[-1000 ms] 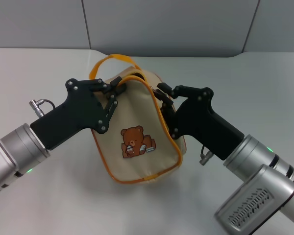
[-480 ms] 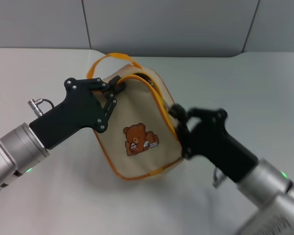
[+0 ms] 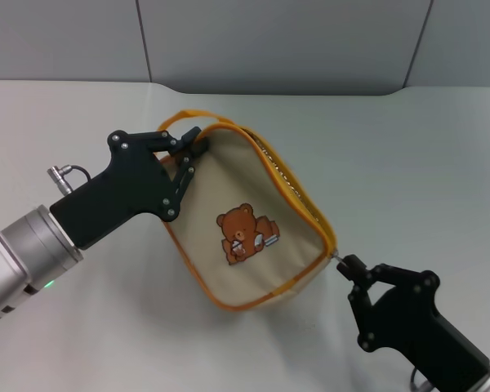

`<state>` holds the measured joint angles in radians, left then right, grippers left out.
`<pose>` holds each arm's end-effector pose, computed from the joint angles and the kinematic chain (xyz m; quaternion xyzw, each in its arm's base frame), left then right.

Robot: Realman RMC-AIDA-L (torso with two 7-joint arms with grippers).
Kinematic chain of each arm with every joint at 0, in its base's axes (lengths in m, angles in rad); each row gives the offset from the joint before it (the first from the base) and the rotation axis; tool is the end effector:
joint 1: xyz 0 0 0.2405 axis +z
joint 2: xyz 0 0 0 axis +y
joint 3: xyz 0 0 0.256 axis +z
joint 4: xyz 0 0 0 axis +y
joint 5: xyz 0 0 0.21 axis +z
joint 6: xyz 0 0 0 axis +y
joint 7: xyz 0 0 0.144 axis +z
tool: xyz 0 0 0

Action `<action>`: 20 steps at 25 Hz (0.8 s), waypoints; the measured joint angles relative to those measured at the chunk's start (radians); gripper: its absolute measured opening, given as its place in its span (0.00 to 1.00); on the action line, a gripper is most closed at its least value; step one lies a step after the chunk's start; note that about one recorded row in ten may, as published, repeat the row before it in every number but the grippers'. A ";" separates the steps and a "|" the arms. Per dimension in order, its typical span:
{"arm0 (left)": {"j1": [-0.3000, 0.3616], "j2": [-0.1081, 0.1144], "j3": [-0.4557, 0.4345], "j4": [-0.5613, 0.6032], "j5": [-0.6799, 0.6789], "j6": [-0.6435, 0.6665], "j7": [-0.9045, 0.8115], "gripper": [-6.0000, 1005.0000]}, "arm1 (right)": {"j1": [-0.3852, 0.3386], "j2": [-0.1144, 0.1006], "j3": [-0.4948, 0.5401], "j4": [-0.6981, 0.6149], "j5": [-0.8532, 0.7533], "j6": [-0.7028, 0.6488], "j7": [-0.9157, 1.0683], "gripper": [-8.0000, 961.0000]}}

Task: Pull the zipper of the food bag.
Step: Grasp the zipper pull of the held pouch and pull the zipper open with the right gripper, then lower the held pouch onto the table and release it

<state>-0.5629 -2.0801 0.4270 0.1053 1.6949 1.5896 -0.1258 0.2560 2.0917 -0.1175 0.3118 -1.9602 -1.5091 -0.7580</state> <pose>-0.2495 0.3132 -0.0342 -0.8461 0.1088 -0.3489 0.3881 0.2812 0.1957 -0.0983 -0.8137 -0.1844 0.1918 0.5168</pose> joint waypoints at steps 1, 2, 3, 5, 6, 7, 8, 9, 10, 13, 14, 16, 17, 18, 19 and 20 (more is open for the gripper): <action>0.000 0.000 0.002 -0.003 0.000 0.000 0.000 0.11 | -0.005 0.000 0.002 -0.003 0.000 -0.012 0.003 0.01; 0.000 0.000 0.002 -0.007 0.000 -0.001 -0.001 0.11 | -0.009 0.000 0.005 -0.005 0.000 -0.030 0.008 0.01; 0.000 0.000 0.002 -0.015 0.000 -0.001 -0.001 0.11 | -0.013 0.001 0.007 -0.006 0.002 -0.046 0.012 0.01; 0.000 0.000 -0.005 -0.044 -0.002 -0.005 -0.008 0.11 | -0.021 0.001 0.014 -0.007 0.006 -0.081 0.042 0.01; 0.000 0.000 -0.011 -0.065 -0.003 -0.015 -0.013 0.11 | -0.024 0.001 0.017 -0.007 0.007 -0.092 0.062 0.01; 0.001 0.000 -0.017 -0.079 -0.005 -0.027 -0.015 0.11 | -0.025 -0.001 0.022 -0.009 0.008 -0.100 0.093 0.04; 0.003 0.000 -0.027 -0.097 -0.005 -0.043 -0.016 0.11 | -0.025 -0.002 0.028 -0.016 0.009 -0.107 0.133 0.06; 0.008 0.000 -0.038 -0.111 -0.005 -0.055 -0.015 0.12 | -0.023 -0.004 0.034 -0.026 0.009 -0.113 0.175 0.09; 0.014 0.000 -0.057 -0.130 -0.004 -0.063 -0.014 0.12 | -0.020 -0.005 0.037 -0.040 0.009 -0.119 0.221 0.12; 0.033 0.000 -0.091 -0.159 0.000 -0.057 -0.015 0.12 | -0.011 -0.006 0.047 -0.071 0.009 -0.138 0.334 0.20; 0.039 0.001 -0.095 -0.163 0.001 -0.050 -0.021 0.12 | -0.006 -0.007 0.050 -0.080 0.009 -0.146 0.373 0.24; 0.051 0.001 -0.101 -0.166 -0.001 -0.043 -0.042 0.12 | 0.002 -0.008 0.051 -0.095 0.009 -0.158 0.437 0.31; 0.056 0.002 -0.102 -0.168 -0.001 -0.040 -0.054 0.12 | 0.007 -0.009 0.050 -0.111 0.007 -0.167 0.482 0.35; 0.060 0.003 -0.101 -0.168 0.001 -0.034 -0.068 0.12 | 0.012 -0.009 0.047 -0.129 0.005 -0.177 0.525 0.38; 0.062 0.003 -0.100 -0.168 0.002 -0.031 -0.074 0.12 | 0.017 -0.009 0.045 -0.151 0.004 -0.190 0.581 0.42; 0.067 0.004 -0.092 -0.165 0.004 -0.024 -0.091 0.12 | 0.022 -0.009 0.044 -0.173 0.004 -0.203 0.625 0.46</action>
<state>-0.4956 -2.0759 0.3346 -0.0597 1.6993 1.5654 -0.2168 0.2783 2.0829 -0.0731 0.1386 -1.9567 -1.7118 -0.1331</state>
